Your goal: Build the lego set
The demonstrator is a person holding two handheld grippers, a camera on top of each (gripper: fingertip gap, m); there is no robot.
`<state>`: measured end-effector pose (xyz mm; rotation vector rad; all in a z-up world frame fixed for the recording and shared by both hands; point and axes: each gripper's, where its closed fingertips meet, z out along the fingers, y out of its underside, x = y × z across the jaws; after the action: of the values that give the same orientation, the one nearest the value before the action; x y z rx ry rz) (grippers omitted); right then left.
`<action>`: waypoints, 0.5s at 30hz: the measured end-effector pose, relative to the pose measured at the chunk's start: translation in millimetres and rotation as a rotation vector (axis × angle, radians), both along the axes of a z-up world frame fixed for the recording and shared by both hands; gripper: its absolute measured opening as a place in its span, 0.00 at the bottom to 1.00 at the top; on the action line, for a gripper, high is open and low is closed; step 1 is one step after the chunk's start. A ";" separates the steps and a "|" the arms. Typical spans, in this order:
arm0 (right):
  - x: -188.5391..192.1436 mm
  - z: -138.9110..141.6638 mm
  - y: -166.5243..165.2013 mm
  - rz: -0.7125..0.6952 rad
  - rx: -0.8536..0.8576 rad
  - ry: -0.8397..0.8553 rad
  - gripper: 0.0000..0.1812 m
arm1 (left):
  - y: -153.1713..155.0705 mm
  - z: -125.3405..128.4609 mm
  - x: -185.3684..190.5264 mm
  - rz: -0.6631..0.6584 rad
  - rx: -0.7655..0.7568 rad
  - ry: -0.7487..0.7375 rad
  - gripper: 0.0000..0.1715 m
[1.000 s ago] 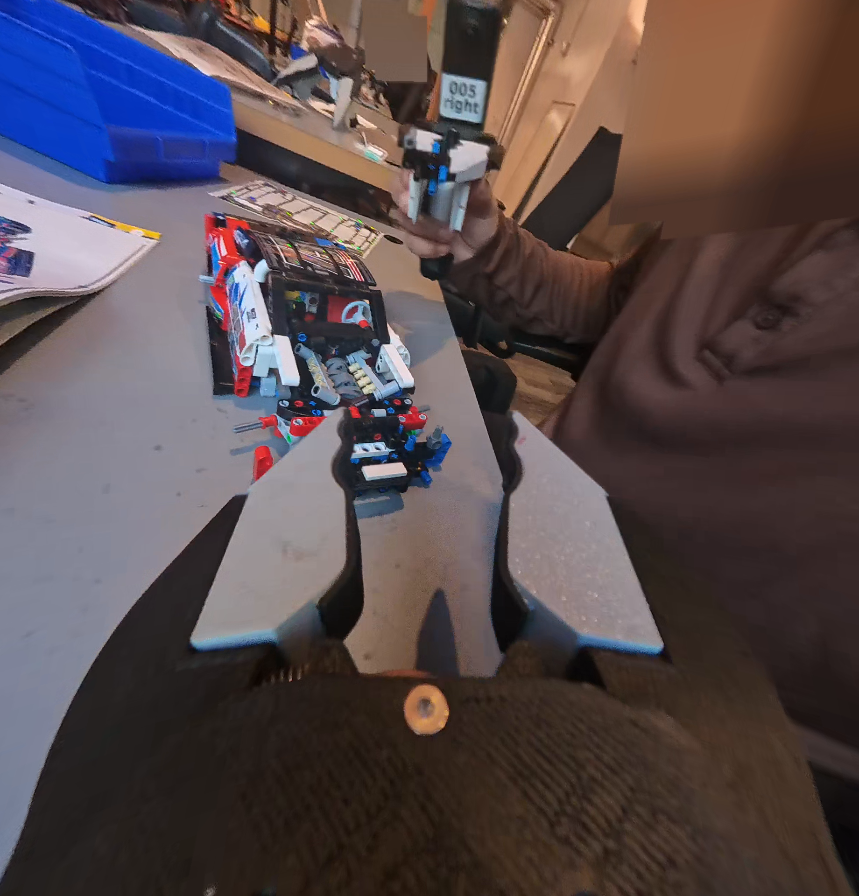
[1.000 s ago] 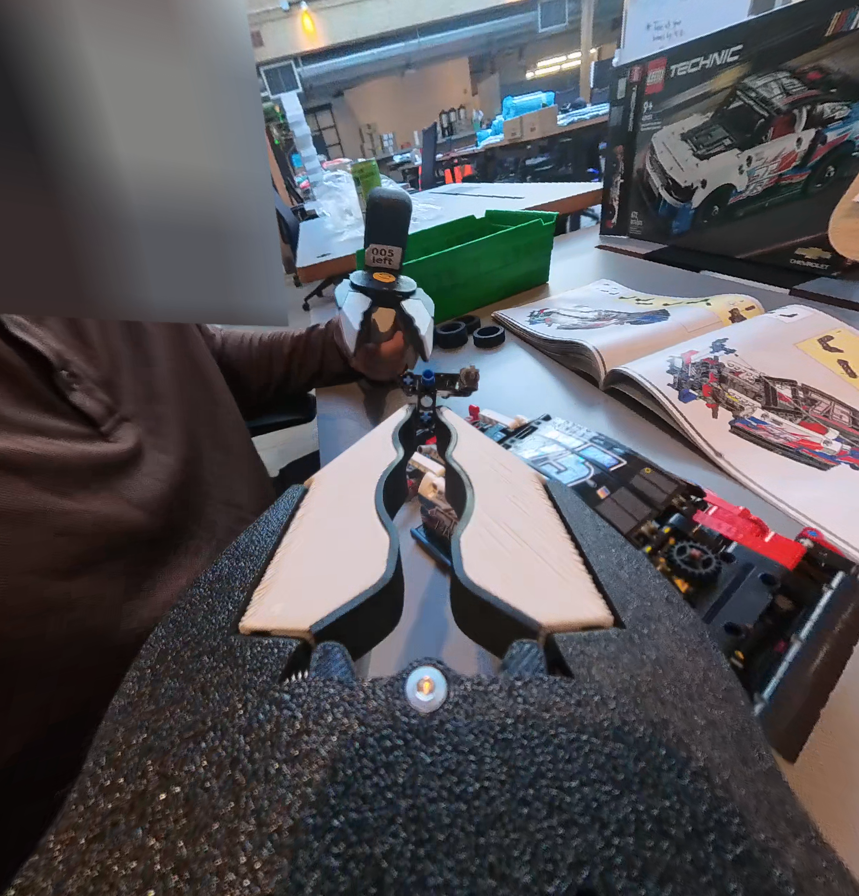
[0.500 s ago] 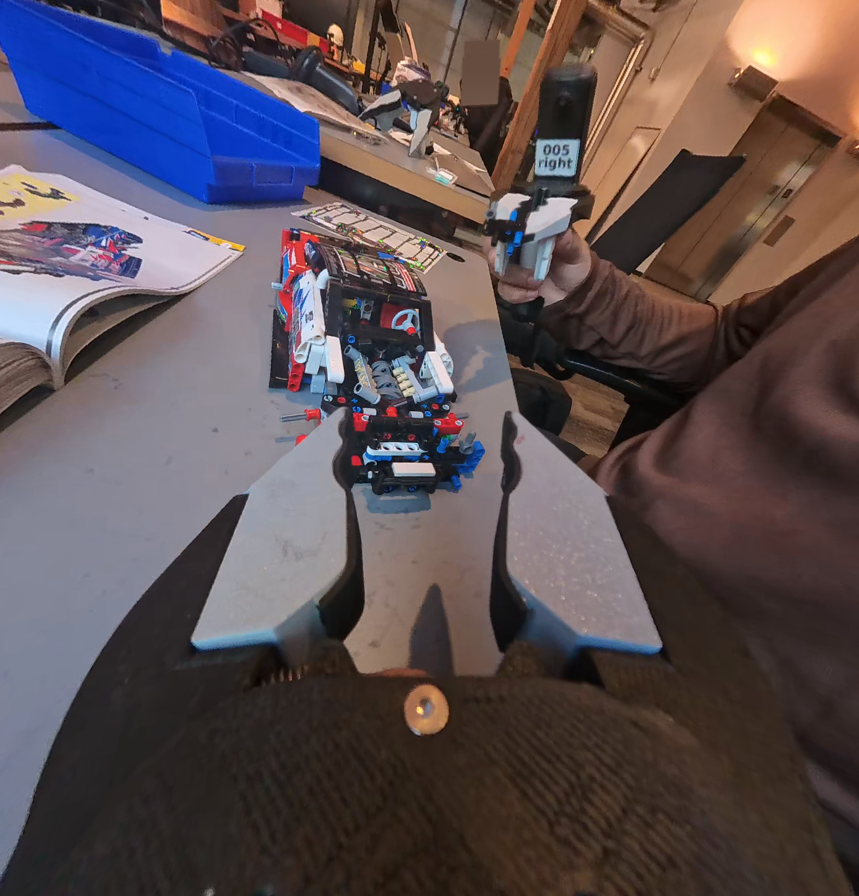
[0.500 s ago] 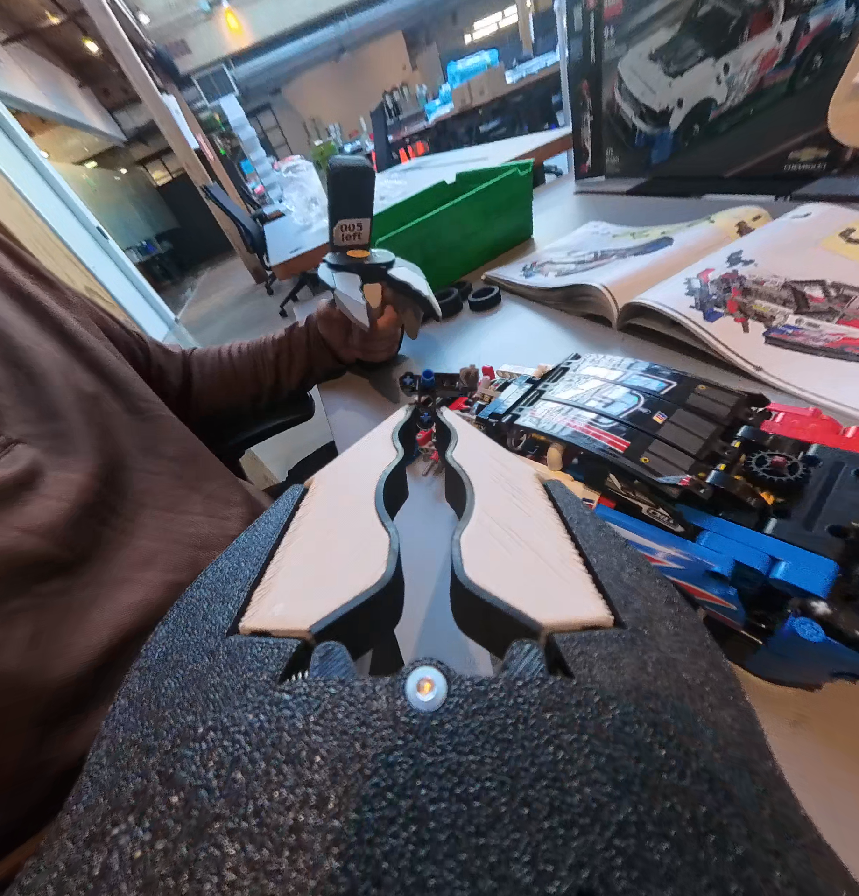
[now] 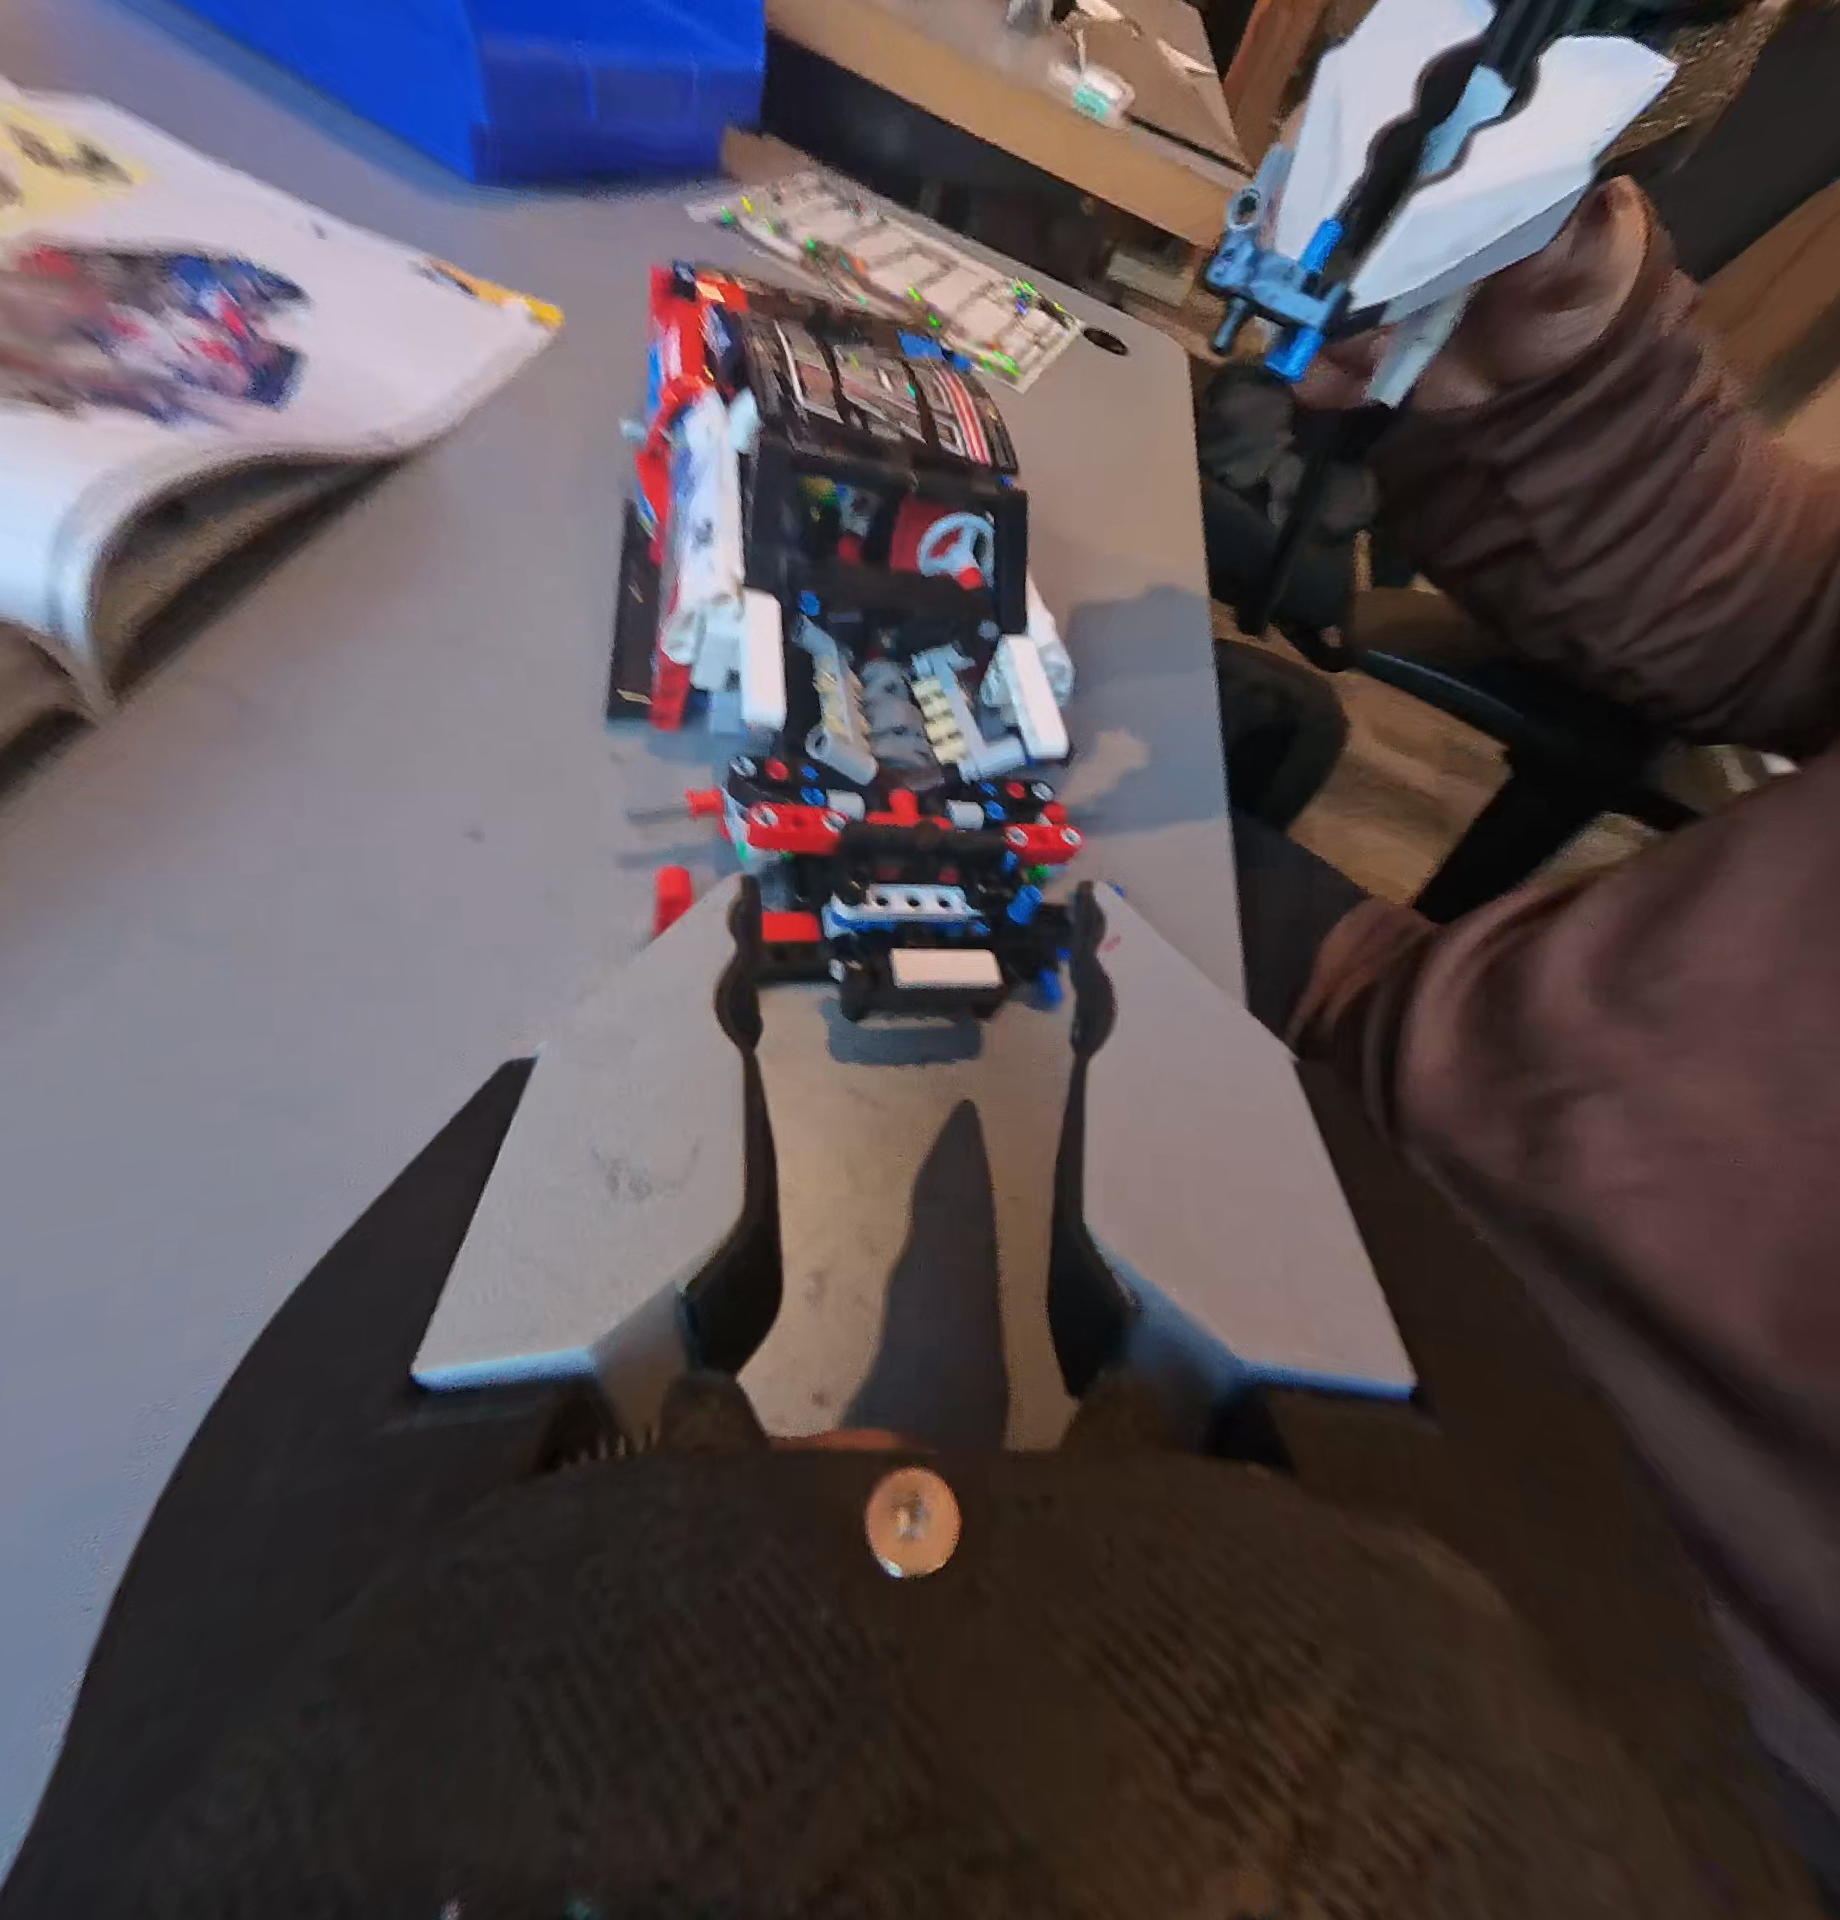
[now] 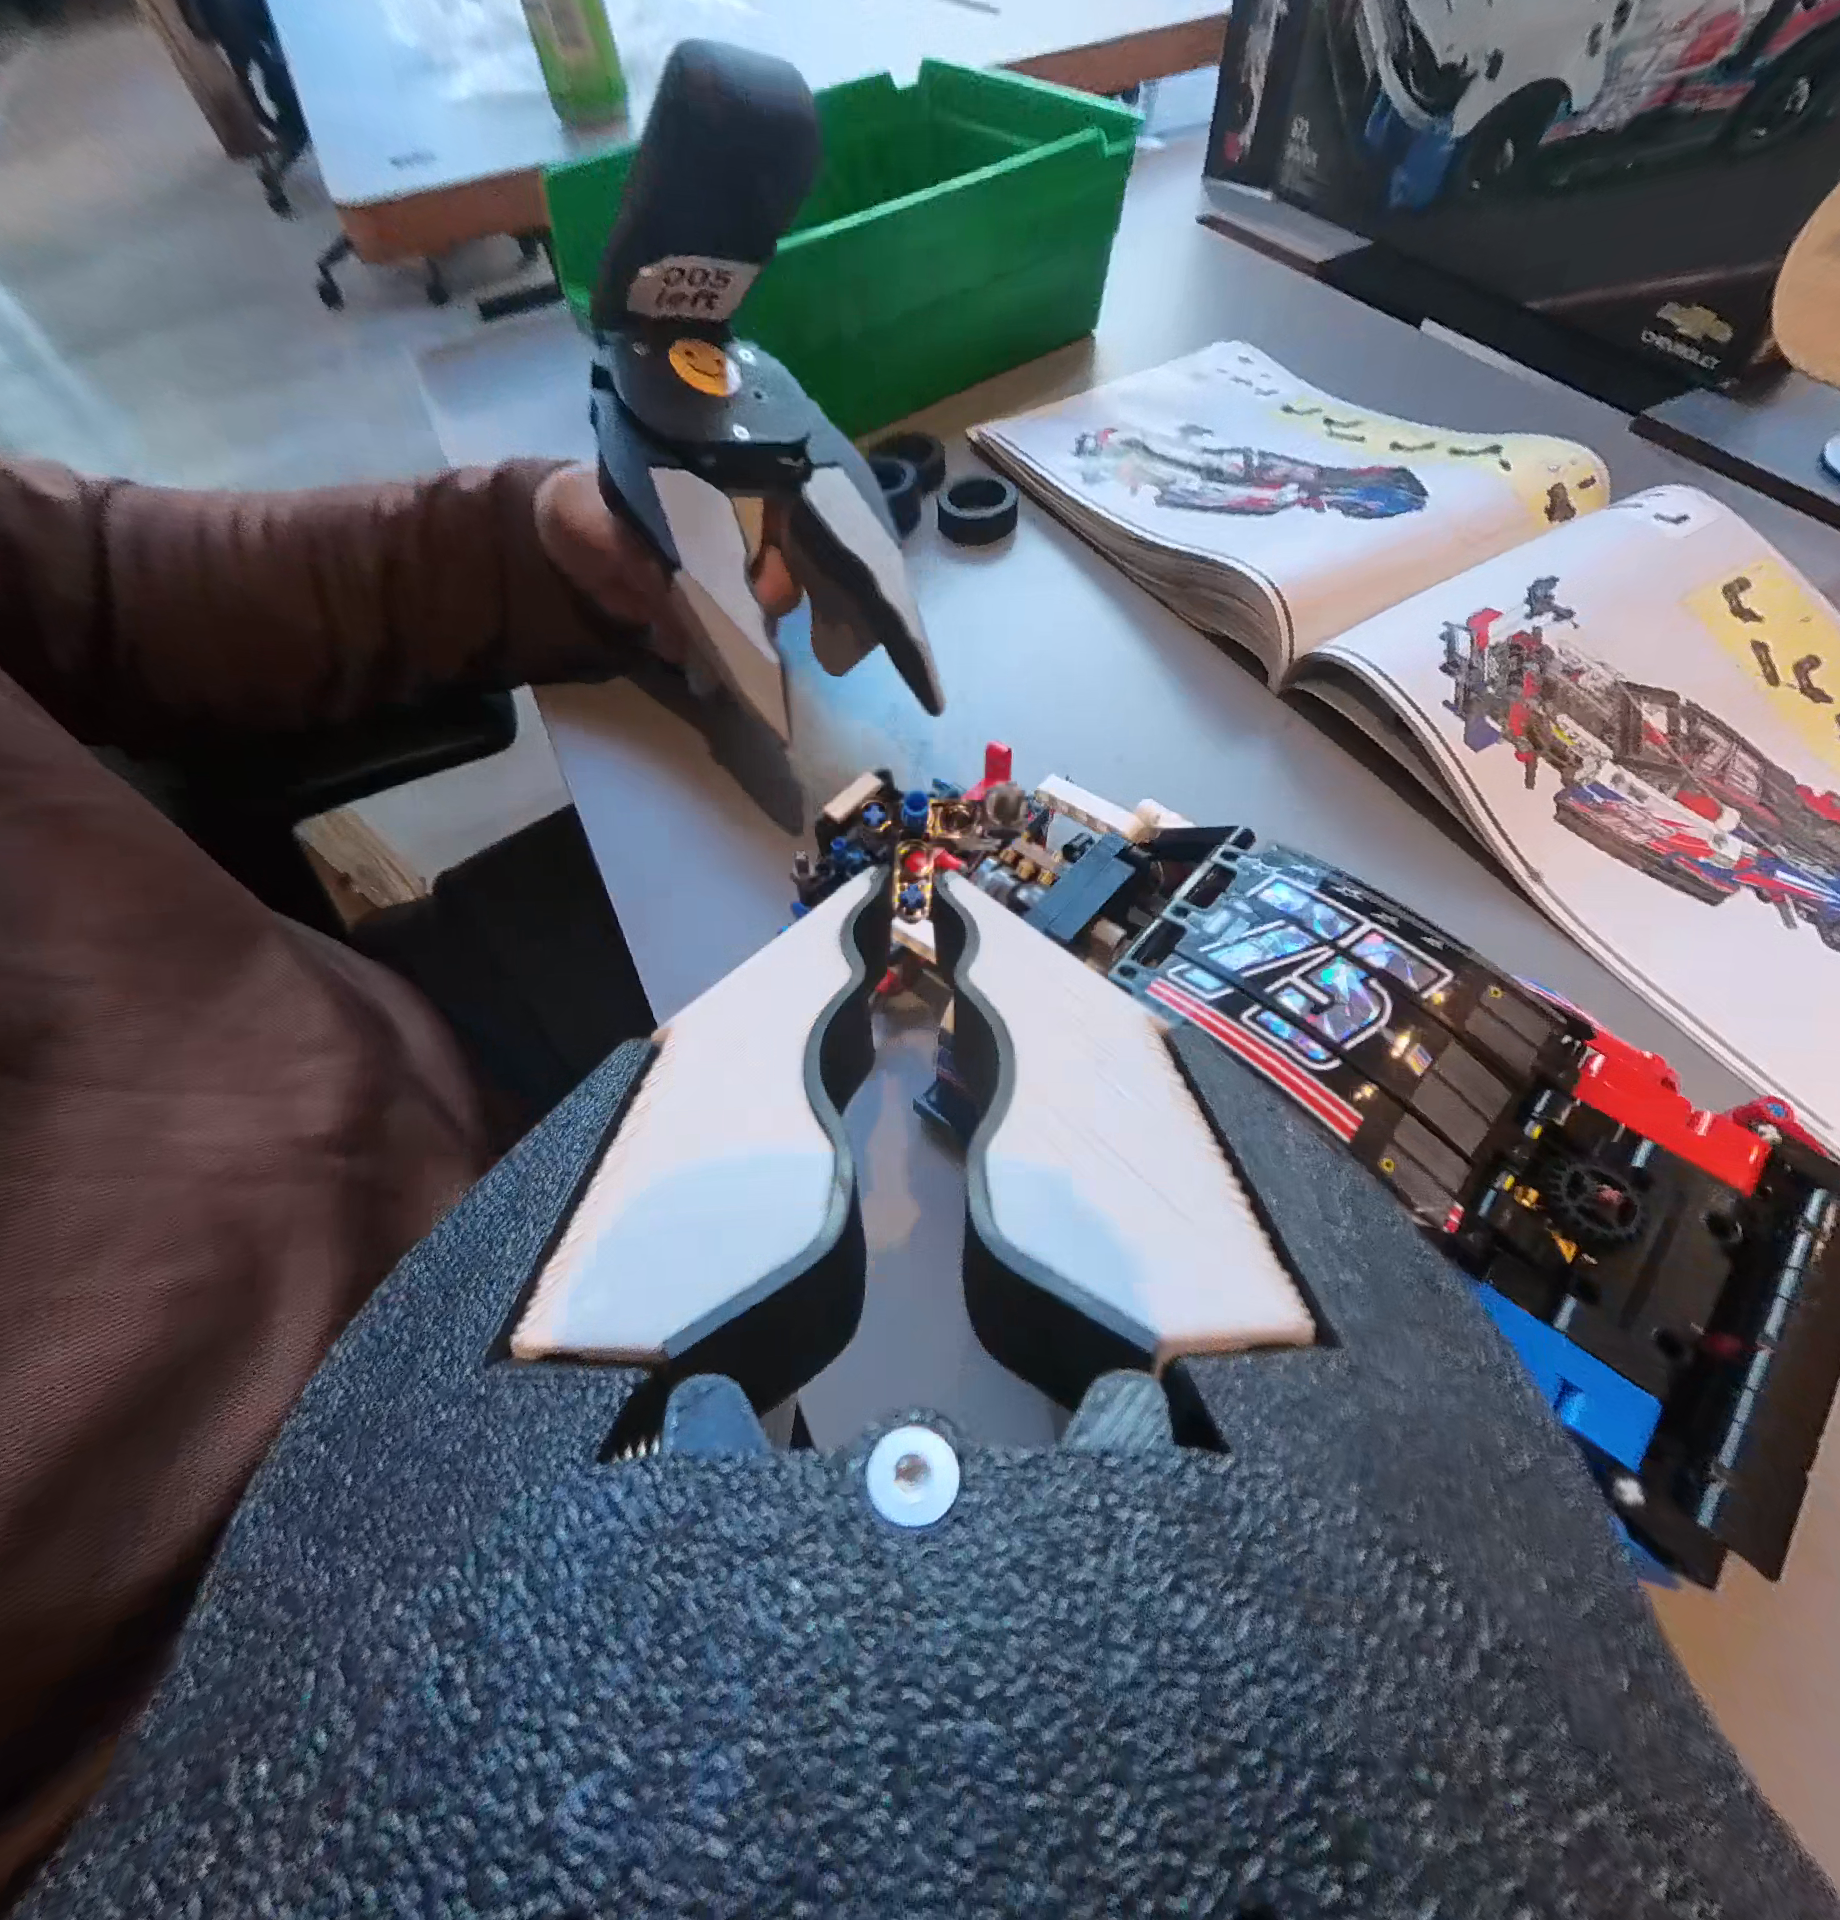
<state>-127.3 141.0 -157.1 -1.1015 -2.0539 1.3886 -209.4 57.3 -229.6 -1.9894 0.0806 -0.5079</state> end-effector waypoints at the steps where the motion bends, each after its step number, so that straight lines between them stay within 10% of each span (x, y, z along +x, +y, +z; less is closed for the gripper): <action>1: -0.3 -2.2 -1.2 -0.008 0.014 -0.011 0.04 | -3.3 -2.4 4.1 -0.014 -0.027 -0.031 0.34; 15: 3.4 -7.1 -14.9 0.167 0.221 0.045 0.04 | -3.3 -37.5 35.7 -0.067 -0.243 0.051 0.37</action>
<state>-123.9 126.1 -164.2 -0.8165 -2.2460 1.2121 -173.7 54.1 -267.1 -2.2435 0.1224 -0.5298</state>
